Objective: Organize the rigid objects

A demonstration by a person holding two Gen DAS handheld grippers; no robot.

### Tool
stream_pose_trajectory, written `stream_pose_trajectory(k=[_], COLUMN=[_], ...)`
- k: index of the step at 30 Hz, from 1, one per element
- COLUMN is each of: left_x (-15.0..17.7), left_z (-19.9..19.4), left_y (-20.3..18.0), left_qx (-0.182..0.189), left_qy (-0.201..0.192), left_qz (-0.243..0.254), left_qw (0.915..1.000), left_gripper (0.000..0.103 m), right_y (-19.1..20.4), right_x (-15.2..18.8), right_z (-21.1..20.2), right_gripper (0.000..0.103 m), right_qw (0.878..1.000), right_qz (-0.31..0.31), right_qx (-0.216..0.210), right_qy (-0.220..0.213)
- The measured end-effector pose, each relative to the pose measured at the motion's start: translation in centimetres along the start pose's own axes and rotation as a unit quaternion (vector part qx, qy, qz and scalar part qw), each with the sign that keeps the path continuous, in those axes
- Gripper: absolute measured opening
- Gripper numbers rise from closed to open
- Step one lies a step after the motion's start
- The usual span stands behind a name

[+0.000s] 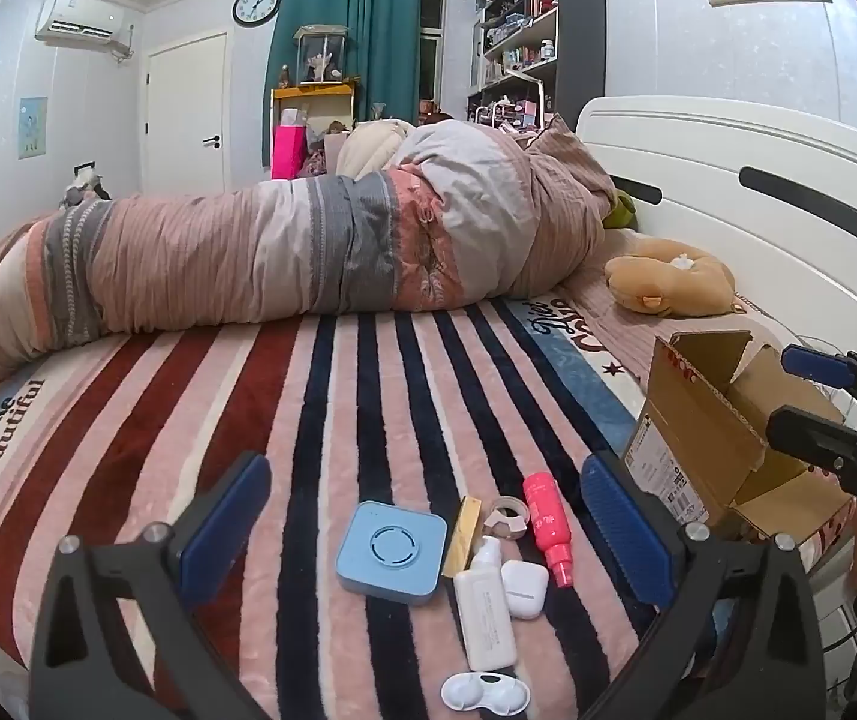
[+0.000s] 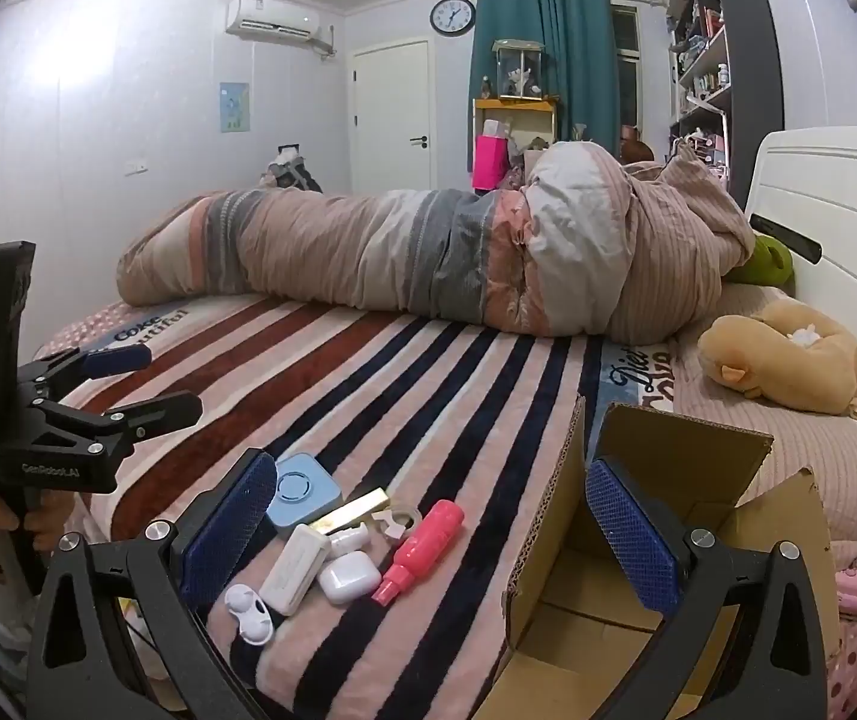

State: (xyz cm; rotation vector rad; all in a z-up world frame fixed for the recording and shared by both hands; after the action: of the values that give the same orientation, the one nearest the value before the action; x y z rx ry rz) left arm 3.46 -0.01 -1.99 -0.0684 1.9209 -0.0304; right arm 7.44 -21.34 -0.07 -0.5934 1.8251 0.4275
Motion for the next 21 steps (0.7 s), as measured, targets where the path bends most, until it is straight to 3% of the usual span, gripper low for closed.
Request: stream_pose_trajectory(k=[21], left_x=[0.12], left_z=[0.07], left_y=[0.05], left_qx=[0.000], left_qy=[0.000], left_qz=[0.000], left_qw=[1.0000], left_gripper=[0.103], right_y=[-0.02], right_x=[0.03], right_z=[-0.11], right_gripper=[0.103], right_qw=[1.000], right_qz=[0.000], right_qx=[0.001], right_qy=[-0.001])
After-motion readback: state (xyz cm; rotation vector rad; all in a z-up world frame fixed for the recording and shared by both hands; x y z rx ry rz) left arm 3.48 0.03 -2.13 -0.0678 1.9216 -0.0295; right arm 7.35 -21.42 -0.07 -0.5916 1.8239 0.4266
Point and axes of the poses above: each gripper's, at about its wrist camera, not at the fingertips, and z roughly the way its jaws point, y to its left, x to its underside, the point moved 4 cm from there along z, roughly the way its jaws point, and after that the axes turned 11 degrees about -y, right-handed, at the moved point
